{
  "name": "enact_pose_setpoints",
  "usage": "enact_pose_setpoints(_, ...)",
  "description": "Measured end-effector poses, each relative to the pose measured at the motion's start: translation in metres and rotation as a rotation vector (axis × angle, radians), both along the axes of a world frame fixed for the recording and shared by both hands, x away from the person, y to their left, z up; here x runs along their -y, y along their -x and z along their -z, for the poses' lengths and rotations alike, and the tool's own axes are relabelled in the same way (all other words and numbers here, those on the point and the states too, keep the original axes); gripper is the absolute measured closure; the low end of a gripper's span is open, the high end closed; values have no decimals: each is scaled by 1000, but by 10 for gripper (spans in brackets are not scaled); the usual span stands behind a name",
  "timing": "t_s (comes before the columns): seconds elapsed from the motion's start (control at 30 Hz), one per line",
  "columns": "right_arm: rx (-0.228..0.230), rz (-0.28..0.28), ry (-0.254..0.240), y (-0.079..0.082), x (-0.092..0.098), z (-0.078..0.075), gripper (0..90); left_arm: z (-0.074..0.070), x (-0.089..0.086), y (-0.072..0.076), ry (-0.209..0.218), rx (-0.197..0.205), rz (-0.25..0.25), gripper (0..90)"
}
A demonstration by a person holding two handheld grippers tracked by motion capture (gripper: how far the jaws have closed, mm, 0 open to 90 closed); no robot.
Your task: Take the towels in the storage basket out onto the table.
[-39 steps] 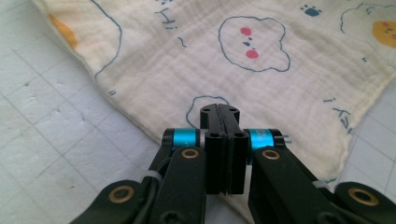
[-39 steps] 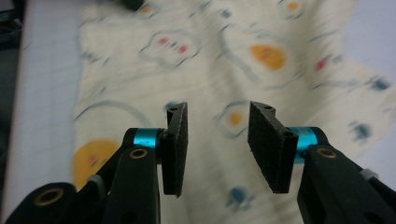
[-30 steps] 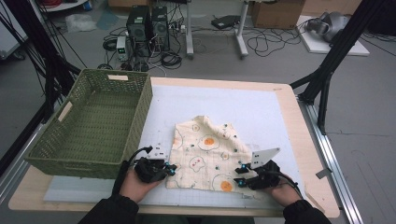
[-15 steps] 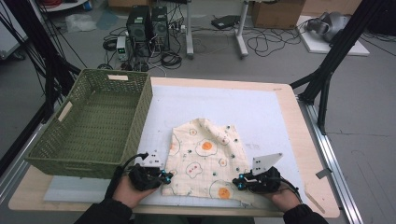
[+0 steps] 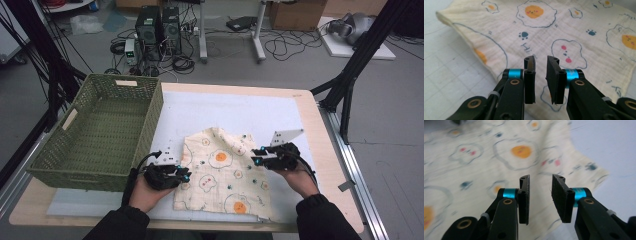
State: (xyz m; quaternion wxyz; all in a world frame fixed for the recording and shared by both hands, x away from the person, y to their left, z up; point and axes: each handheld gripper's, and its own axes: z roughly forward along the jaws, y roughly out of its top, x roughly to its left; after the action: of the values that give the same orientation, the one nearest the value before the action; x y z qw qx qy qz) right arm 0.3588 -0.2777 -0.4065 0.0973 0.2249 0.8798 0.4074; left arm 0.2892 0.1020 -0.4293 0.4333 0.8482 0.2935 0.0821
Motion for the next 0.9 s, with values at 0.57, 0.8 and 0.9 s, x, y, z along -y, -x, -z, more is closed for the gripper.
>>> enact_pose_setpoints(0.57,-55,115,136,-65,-16,25,898,11,-1,-3,-18,-25,-5,756)
enact_pose_setpoints(0.8,-30,257,115,-58,29,7,805,14,0,-2,-27,-49,-13,751)
enact_pose_setpoints(0.9,-31,188,81,-52,19,7,730,14,-1,-3,-32,-50,-15,732)
